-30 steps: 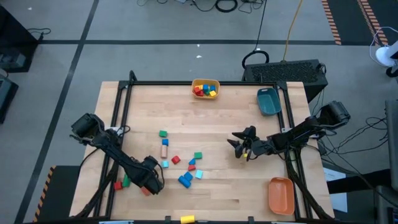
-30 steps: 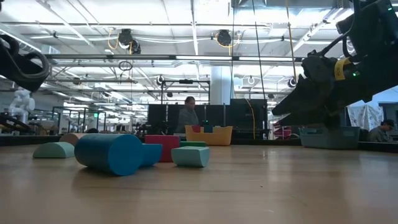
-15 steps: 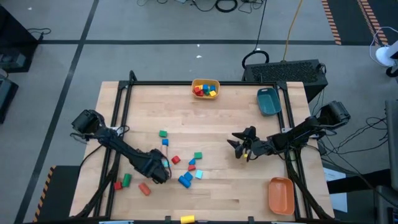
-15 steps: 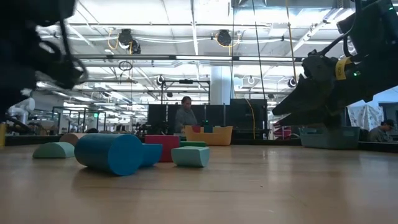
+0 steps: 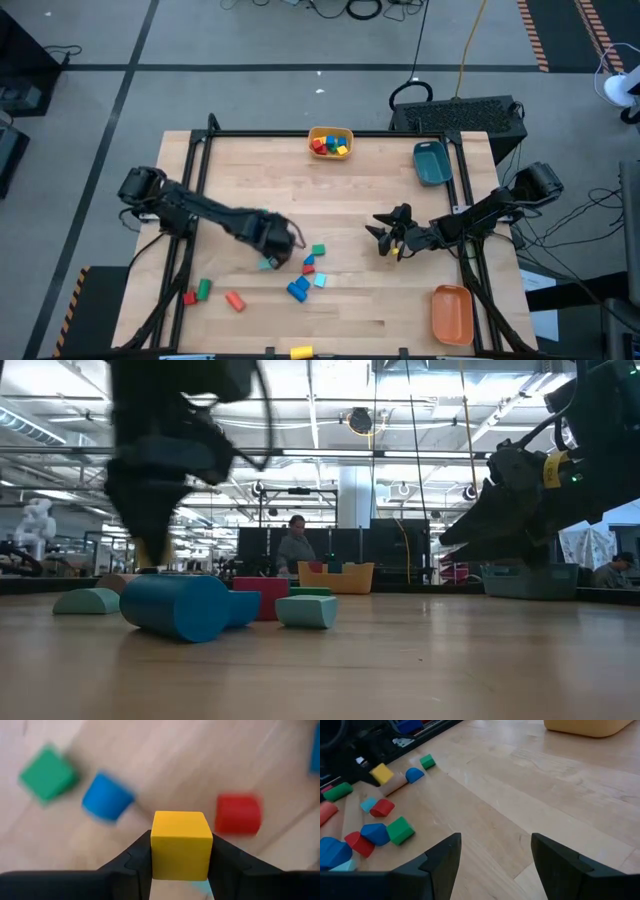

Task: Sort blocks by size
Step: Put the yellow square block into the yellow bin

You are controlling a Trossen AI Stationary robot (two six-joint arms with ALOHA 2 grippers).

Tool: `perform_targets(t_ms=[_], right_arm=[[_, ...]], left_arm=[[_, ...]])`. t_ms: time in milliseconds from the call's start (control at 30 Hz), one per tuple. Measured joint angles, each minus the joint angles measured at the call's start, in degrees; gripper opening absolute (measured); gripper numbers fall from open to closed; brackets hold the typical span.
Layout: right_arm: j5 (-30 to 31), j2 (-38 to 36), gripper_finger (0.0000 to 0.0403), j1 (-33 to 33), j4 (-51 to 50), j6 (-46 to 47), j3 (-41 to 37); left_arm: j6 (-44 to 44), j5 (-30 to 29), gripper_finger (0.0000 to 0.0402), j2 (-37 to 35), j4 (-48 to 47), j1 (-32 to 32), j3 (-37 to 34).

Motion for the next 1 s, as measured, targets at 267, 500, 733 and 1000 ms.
perform_targets(t_ms=[267,500,733,1000], right_arm=[[0.0,0.0,0.0228,0.0,-0.1,0.4,0.0],[0.0,0.0,0.0228,0.0,-0.1,0.6,0.0],[0.0,0.0,0.0228,-0.5,-0.1,0.9,0.0],[0.0,0.0,0.0228,-2.4,-0.1,1.9,0.0]], left_arm=[[14.2,-0.8,0.0142,0.1,11.9,10.4,0.0],[24.2,-1.3,0.0142,0.2,22.2,17.8,0.0],[32.4,-1.3,0.0142,0.2,31.6,24.0,0.0],[42.7,-0.7,0.0142,0.2,43.1,32.1,0.0]])
